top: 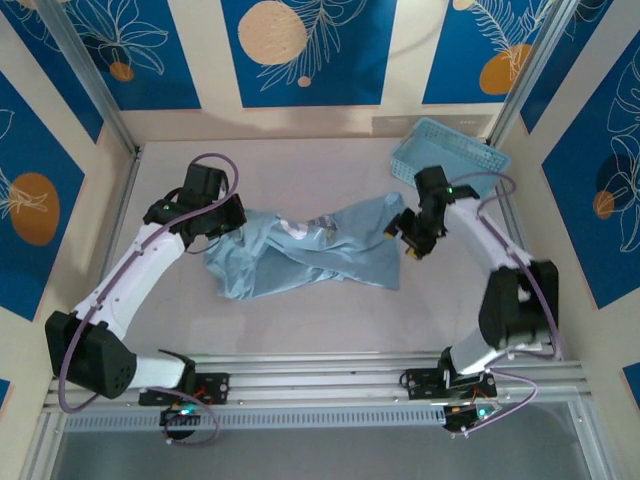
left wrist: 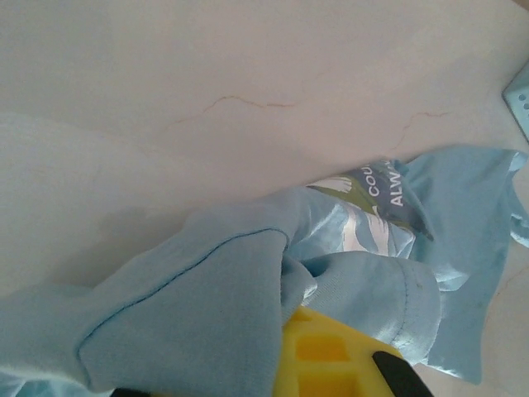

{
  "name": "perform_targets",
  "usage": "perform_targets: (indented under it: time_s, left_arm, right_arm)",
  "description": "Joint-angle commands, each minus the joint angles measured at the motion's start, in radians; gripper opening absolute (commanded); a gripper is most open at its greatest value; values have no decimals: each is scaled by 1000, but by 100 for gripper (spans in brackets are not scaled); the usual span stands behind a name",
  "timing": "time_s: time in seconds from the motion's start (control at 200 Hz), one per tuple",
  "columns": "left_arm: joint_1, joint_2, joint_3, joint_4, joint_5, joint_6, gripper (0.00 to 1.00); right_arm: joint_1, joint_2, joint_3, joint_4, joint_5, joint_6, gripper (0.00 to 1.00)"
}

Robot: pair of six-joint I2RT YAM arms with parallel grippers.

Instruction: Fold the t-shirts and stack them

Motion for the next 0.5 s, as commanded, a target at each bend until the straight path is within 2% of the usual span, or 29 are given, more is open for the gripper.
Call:
perform_targets:
  time_s: [0.0,0.14,0.34,0.42,0.495]
  left_arm:
    - [19,-30,-12,-5,14,13,0]
    - [20,-28,-3,-7,22,19,0]
    - [20,-31,10,-7,41,24,0]
    - [20,-41,8,-5,50,23,0]
    - [19,-50,4,-4,58,22,0]
  right_arm:
    - [49,-27,-154,25,-26,124,60]
    - [64,-7,-248,98,-70,197,61]
    - [36,88,-273,199,-89,241,60]
    - [26,131,-258,236,-86,245,52]
    - [15,183,-234,265,-92,241,33]
